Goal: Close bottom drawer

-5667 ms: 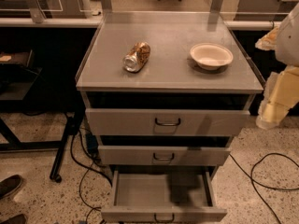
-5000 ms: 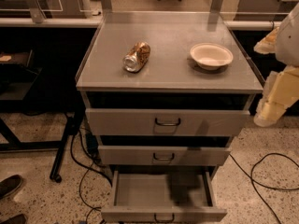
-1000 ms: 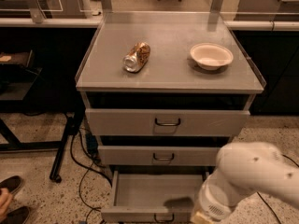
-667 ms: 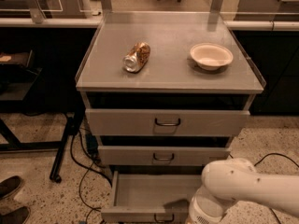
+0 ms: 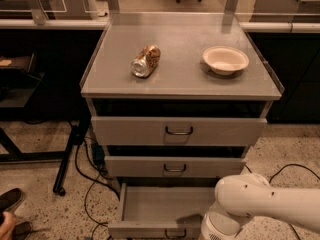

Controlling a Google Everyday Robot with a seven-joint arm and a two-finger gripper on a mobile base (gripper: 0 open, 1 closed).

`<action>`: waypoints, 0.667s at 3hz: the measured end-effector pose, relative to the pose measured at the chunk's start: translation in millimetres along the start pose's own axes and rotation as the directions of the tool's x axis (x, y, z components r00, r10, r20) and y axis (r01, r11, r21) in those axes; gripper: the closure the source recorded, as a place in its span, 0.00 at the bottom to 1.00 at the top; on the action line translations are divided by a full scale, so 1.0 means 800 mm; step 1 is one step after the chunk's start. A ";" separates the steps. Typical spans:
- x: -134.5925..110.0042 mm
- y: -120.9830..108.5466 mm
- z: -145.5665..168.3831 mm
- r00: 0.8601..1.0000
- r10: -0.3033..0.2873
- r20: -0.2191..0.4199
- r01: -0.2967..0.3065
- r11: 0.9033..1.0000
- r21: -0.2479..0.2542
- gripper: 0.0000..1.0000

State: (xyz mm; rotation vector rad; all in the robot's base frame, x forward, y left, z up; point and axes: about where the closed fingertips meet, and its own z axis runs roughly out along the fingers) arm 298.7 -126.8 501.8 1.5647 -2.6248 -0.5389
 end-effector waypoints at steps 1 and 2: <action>0.021 -0.045 0.066 0.988 0.146 0.044 -0.145 0.989 -0.023 1.00; 0.038 -0.092 0.117 0.965 0.257 0.048 -0.256 0.966 -0.020 1.00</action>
Offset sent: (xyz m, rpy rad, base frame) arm 0.0482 -0.0508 -0.1712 -0.0296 0.0809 -0.3808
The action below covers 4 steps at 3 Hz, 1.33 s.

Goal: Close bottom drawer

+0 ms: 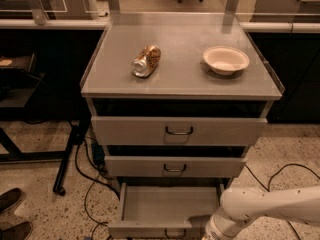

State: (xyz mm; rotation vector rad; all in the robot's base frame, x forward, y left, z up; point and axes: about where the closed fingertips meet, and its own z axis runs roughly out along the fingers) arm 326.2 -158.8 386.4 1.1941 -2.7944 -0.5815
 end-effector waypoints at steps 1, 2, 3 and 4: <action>0.010 -0.027 0.036 0.996 0.082 -0.018 -0.082 0.997 0.001 1.00; 0.011 -0.019 0.032 0.998 0.065 -0.022 -0.065 0.998 -0.005 1.00; 0.006 -0.048 0.056 0.989 0.150 -0.004 -0.150 0.989 0.013 1.00; -0.002 -0.104 0.098 0.966 0.257 -0.005 -0.256 0.966 0.038 1.00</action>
Offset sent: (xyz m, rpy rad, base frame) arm -0.0028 -0.0045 -0.0225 -0.0198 0.0328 -0.0324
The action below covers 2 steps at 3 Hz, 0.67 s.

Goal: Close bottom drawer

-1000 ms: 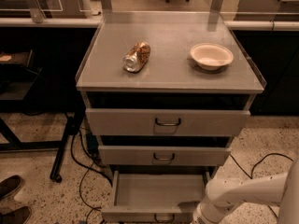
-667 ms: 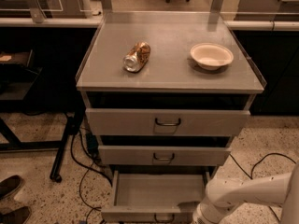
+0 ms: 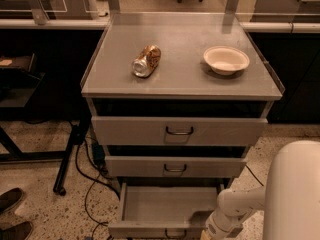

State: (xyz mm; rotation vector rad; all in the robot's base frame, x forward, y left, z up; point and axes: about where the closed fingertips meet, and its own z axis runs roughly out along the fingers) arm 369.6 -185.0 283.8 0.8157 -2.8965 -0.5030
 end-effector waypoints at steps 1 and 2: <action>0.001 0.001 -0.001 1.000 -0.002 0.000 0.002 1.000 -0.001 1.00; -0.001 -0.004 0.017 0.999 0.034 -0.004 -0.034 0.999 0.010 1.00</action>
Offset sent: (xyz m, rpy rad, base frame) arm -0.0037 0.0043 -0.0243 -0.0291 0.0205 -0.0652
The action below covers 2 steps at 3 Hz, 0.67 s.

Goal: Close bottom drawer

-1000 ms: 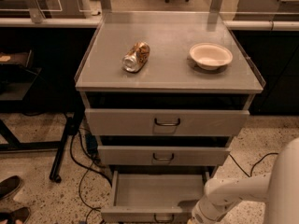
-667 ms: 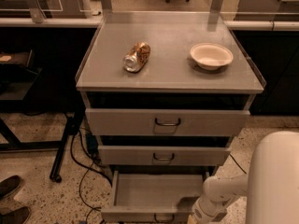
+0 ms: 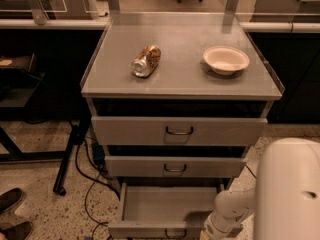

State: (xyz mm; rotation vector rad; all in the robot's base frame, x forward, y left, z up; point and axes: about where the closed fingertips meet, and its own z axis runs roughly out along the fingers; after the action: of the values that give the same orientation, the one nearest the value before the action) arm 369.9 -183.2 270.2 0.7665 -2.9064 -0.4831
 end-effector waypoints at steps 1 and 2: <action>-0.017 -0.031 0.054 0.995 0.093 -0.031 -0.092 0.995 0.032 1.00; -0.040 -0.050 0.090 0.989 0.142 -0.039 -0.139 0.988 0.061 1.00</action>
Offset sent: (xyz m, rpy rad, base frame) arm 0.0590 0.0071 -0.1182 -0.1422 0.0506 -0.1734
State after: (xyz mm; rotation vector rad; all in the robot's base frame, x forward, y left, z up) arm 403.8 -180.4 188.8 0.5661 -2.9187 -0.3643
